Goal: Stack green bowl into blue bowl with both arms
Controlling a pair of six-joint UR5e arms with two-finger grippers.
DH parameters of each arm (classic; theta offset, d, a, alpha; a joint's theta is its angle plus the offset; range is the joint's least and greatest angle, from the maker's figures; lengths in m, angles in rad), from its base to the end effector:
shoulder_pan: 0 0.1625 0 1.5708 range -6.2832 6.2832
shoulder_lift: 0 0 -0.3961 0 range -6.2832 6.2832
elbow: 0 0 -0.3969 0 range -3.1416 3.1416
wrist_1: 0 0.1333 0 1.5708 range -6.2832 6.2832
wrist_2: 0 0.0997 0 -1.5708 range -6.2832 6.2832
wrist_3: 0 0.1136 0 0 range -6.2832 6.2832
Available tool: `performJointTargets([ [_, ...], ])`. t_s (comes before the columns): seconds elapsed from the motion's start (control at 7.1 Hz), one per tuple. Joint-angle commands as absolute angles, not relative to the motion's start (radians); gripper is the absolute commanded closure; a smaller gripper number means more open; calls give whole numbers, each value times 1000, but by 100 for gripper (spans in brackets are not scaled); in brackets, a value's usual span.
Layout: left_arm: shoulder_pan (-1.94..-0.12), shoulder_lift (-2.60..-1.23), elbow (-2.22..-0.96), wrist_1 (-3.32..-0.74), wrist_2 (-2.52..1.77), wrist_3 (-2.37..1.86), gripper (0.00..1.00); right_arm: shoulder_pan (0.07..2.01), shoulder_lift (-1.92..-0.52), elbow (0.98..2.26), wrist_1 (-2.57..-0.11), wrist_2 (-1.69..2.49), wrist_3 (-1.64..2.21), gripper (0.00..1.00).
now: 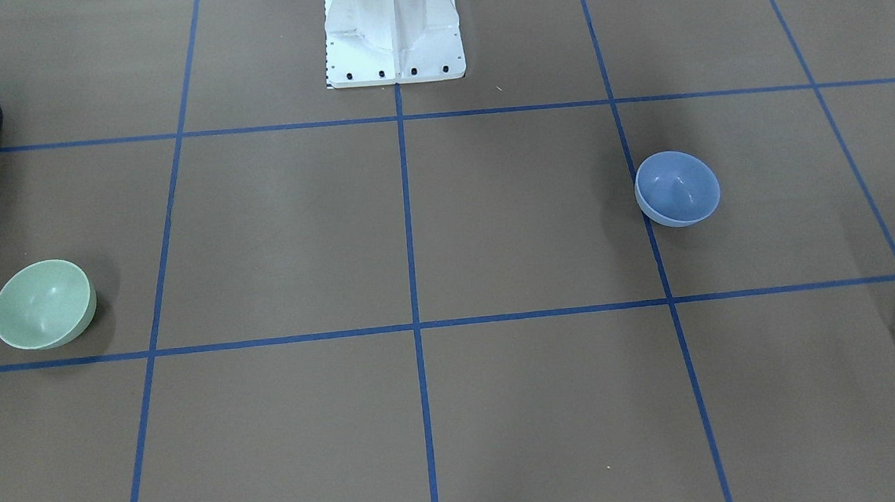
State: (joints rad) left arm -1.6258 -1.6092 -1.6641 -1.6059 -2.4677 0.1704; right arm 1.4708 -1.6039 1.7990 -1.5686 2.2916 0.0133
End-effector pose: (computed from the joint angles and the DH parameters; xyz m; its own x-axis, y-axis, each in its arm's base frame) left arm -0.0730 -0.5155 0.5595 0.6303 0.2608 -0.7312 -0.0535 0.9542 0.2943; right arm 0.0090 -0.4941 0.5456 0.7358 -0.1907 0.6497 0.0881 0.9783 0.1874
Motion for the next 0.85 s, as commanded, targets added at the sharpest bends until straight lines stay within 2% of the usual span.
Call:
performJointTargets([
  [0.0,-1594,-1617,-1669,-1690,-2468,163,0,1467,-1601,1799,-1488,2295,23,0],
  [0.42,-1421,-1611,-1709,-1819,-2456,-160,1,1387,-1569,1801,-1480,2289,127,0],
  [0.7,-1236,-1609,-1712,-1938,-2343,-379,1,1332,-1553,1798,-1479,2258,173,0],
])
